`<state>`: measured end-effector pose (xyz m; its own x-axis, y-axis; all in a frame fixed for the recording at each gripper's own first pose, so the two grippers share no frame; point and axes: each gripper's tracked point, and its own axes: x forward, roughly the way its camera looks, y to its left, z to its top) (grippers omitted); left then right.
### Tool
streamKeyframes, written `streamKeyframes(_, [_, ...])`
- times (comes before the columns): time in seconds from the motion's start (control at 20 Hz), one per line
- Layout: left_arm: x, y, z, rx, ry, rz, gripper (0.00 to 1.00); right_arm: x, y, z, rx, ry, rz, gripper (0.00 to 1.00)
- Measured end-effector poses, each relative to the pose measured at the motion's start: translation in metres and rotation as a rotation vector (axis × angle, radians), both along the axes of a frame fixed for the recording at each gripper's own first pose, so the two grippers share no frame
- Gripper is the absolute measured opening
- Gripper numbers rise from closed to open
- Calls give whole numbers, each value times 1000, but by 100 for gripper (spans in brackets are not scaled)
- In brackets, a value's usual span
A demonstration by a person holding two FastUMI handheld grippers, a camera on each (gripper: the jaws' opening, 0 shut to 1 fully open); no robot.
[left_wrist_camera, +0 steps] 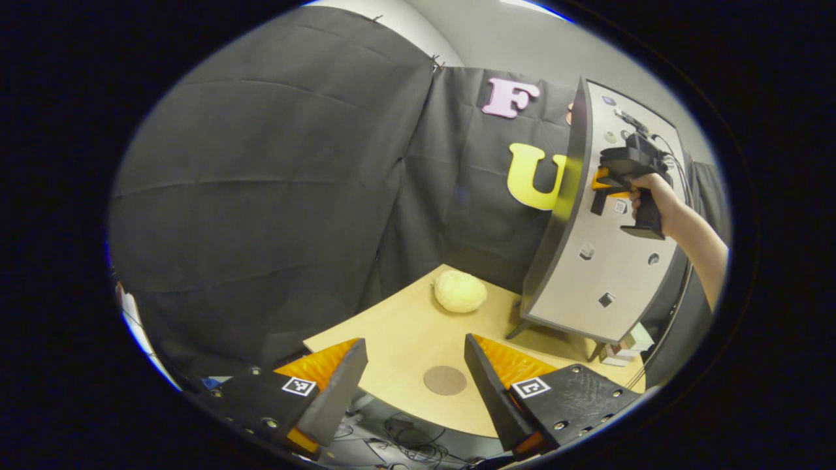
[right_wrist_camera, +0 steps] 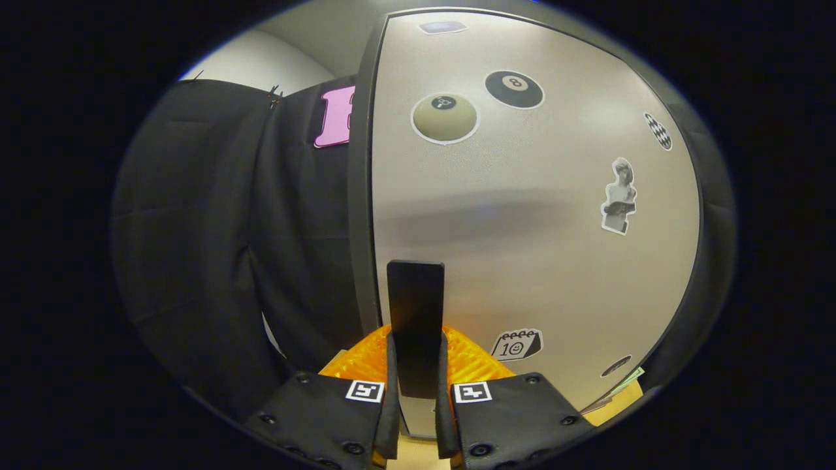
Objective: Open the cabinet door with the right hand, grasp the bottle in the cabinet with the left hand and place it on the coaster, then close the cabinet door with the right hand.
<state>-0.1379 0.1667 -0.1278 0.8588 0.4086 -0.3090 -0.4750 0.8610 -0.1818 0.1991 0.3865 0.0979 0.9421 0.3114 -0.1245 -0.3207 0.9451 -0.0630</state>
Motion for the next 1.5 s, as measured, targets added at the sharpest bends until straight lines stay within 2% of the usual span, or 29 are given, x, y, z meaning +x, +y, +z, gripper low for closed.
streamKeyframes(0.15, [-2,-10,-2,18,14,-25,93,-7,-1,0,9,10,47,15])
streamKeyframes(0.25, [-1,-18,-5,18,27,-47,96,-13,-2,0,-21,13,77,15])
streamKeyframes(0.45, [4,-35,-7,24,15,-103,89,-37,-6,2,-11,17,130,15])
streamKeyframes(0.55, [4,-35,-5,39,13,-121,89,-58,-15,0,-21,13,179,15])
streamKeyframes(0.7, [5,-40,9,60,1,-109,89,-75,-20,0,-23,43,273,15])
streamKeyframes(0.85, [12,-65,26,44,-48,-123,89,-89,-30,-1,-29,59,359,15])
streamKeyframes(0.9, [16,-76,29,46,-49,-130,93,-91,-34,-1,-29,60,376,15])
streamKeyframes(0.95, [17,-89,29,54,-40,-132,89,-95,-37,-2,-30,61,390,15])
streamKeyframes(1.0, [16,-97,32,67,-33,-121,93,-97,-41,-2,-32,63,403,15])
streamKeyframes(1.05, [14,-98,36,77,-36,-115,88,-100,-44,-2,-29,63,413,15])
streamKeyframes(1.25, [0,-136,43,88,-30,-119,88,-110,-58,-3,-26,64,459,15])
streamKeyframes(1.45, [-14,-159,45,96,-18,-84,92,-112,-75,-4,-10,69,484,15])
streamKeyframes(1.5, [-17,-165,45,93,-16,-79,88,-113,-78,-4,-11,69,490,15])
